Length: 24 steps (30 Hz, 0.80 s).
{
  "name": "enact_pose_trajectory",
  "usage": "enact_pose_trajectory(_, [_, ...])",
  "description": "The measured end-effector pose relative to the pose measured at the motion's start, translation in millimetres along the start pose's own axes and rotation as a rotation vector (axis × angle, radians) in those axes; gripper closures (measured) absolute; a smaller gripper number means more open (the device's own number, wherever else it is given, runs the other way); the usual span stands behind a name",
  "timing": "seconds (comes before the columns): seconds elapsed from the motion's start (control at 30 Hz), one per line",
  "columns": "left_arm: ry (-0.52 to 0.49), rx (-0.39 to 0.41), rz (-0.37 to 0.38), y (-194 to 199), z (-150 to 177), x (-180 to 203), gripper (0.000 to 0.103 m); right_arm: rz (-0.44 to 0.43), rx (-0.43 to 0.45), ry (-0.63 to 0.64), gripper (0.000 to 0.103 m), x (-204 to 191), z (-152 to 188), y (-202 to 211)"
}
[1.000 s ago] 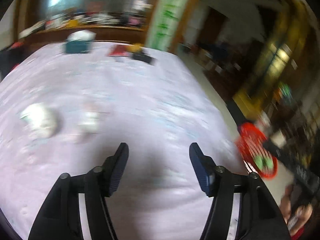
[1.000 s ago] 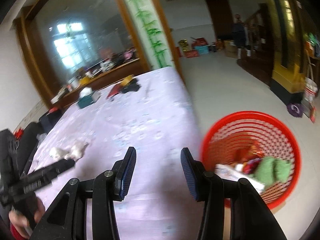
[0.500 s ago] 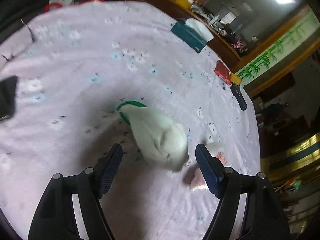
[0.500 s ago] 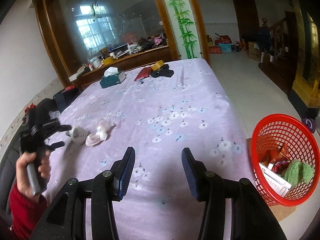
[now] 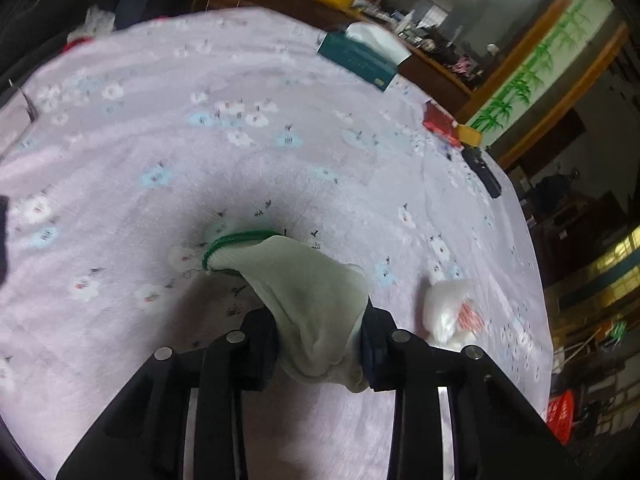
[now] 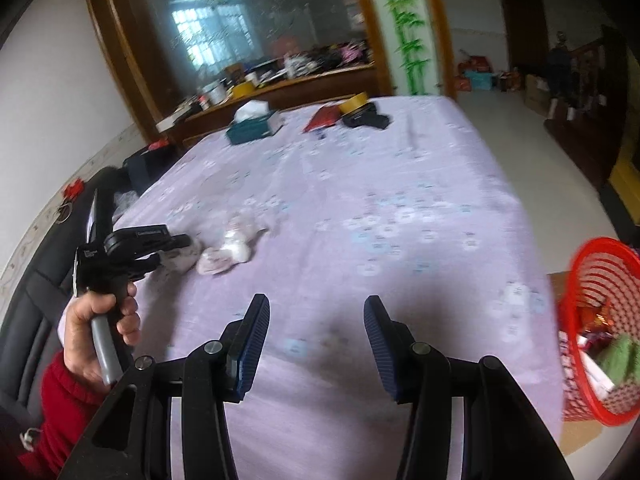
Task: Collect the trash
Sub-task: 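Grasp the white green-trimmed cloth with the left tool while the right tool grasps the clear plastic bag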
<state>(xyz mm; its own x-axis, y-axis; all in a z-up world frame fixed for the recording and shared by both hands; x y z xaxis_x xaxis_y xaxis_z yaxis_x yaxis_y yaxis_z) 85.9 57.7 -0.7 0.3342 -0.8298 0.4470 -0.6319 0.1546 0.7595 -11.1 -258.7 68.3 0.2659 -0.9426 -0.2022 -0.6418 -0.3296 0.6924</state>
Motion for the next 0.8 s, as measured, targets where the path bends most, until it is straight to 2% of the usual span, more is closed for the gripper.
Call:
enact_pose_trajectory(0.07, [-0.036,0.032,0.013,16,4,2,0.072,-0.022,-0.015,0.004,0.046,-11,-8,-15])
enact_pose_trajectory(0.27, [-0.134,0.116,0.026,60,19,0,0.072,-0.101,-0.121,-0.019,0.046,-40,-32,-85])
enact_pose_trajectory(0.43, [-0.191,0.148,0.023,79,32,-8,0.072,-0.096,-0.192,-0.049,0.046,-55,-52,-146])
enact_pose_trajectory(0.6, [-0.209,0.155,0.020,83,38,-18,0.072,-0.071,-0.232,-0.021,0.046,-75,-62,-181])
enact_pose_trajectory(0.63, [-0.207,0.157,0.018,83,38,-20,0.072,-0.066,-0.236,-0.005,0.048,-81,-62,-185])
enact_pose_trajectory(0.7, [-0.210,0.157,0.022,84,40,-21,0.072,-0.042,-0.240,0.039,0.062,-91,-61,-190])
enact_pose_trajectory(0.8, [-0.222,0.165,0.017,83,44,-20,0.072,-0.032,-0.239,0.102,0.067,-106,-55,-190])
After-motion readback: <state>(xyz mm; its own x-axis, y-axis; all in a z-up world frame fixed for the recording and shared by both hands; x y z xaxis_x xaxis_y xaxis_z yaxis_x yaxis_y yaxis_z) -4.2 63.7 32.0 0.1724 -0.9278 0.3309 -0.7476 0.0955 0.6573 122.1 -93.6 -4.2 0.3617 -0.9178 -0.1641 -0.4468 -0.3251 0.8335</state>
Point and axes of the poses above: each gripper's, at about its wrist camera, not at the fingertips, and y roughly against the way its jaws point, x to its right, z to its underside, the point moved 4 cm from there along -y, roughly the way its jaws point, and after that the axes turned 6 degrees about y, right-handed, at the moved point
